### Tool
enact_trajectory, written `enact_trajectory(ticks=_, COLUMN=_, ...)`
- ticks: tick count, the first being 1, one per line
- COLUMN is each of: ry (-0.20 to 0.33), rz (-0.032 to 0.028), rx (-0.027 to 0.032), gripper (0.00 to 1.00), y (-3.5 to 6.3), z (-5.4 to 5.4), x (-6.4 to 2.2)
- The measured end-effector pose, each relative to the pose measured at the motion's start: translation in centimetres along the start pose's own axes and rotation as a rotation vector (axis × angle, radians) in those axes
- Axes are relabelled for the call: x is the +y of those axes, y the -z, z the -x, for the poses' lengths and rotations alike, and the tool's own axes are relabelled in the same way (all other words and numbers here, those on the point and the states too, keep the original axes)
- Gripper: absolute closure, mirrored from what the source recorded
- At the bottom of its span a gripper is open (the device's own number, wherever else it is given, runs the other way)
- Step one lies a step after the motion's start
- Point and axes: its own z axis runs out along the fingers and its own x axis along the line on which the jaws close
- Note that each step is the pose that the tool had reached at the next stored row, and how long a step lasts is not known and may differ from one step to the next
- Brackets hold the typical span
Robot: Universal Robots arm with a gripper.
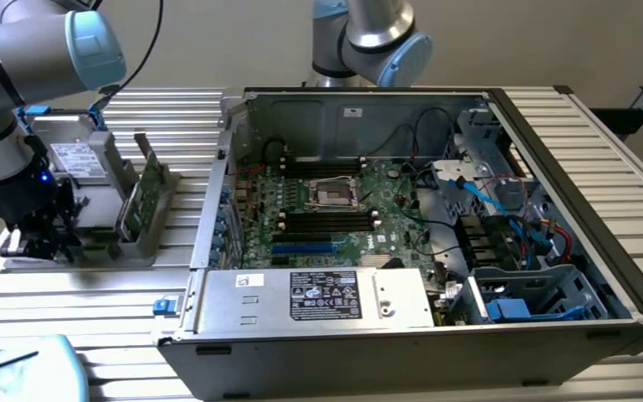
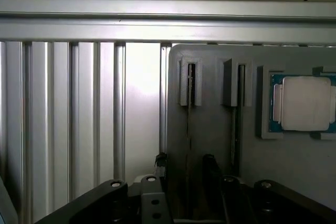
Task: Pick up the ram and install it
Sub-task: 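Pick up the ram and move it above insertion slot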
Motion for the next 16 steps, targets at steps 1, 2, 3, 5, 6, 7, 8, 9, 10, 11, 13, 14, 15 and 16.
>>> enact_trajectory(ticks=1, ry=0.0, rz=0.0007, rx=0.0, gripper=0.66, y=0.0, z=0.0, x=0.0)
enact_trajectory(ticks=2, ry=0.0, rz=0.0015, rx=0.0, gripper=0.72, y=0.0, z=0.0, x=0.0)
enact_trajectory(ticks=3, ry=0.0, rz=0.0023, rx=-0.0001, gripper=0.78, y=0.0, z=0.0, x=0.0)
enact_trajectory(ticks=5, ry=0.0, rz=0.0035, rx=0.0001, gripper=0.84, y=0.0, z=-0.01, x=0.0)
enact_trajectory(ticks=6, ry=0.0, rz=0.004, rx=0.0, gripper=0.86, y=0.0, z=-0.01, x=0.0)
enact_trajectory(ticks=7, ry=0.0, rz=0.0047, rx=0.0, gripper=0.86, y=0.0, z=-0.01, x=0.0)
enact_trajectory(ticks=8, ry=-0.001, rz=0.0052, rx=0.0, gripper=0.86, y=0.0, z=-0.01, x=0.0)
enact_trajectory(ticks=9, ry=-0.001, rz=0.0058, rx=0.0, gripper=0.86, y=0.0, z=-0.01, x=0.0)
enact_trajectory(ticks=10, ry=-0.001, rz=0.0062, rx=0.0, gripper=0.86, y=-0.01, z=-0.01, x=0.0)
enact_trajectory(ticks=11, ry=-0.001, rz=0.0066, rx=-0.0001, gripper=0.86, y=-0.01, z=-0.01, x=0.0)
enact_trajectory(ticks=13, ry=-0.002, rz=0.007, rx=-0.0001, gripper=0.86, y=-0.01, z=-0.01, x=0.0)
enact_trajectory(ticks=14, ry=-0.002, rz=0.0072, rx=-0.0001, gripper=0.86, y=-0.01, z=-0.01, x=0.0)
enact_trajectory(ticks=15, ry=-0.002, rz=0.0072, rx=-0.0001, gripper=0.86, y=-0.01, z=-0.01, x=0.0)
enact_trajectory(ticks=16, ry=-0.002, rz=0.0073, rx=-0.0001, gripper=0.86, y=-0.01, z=-0.01, x=0.0)
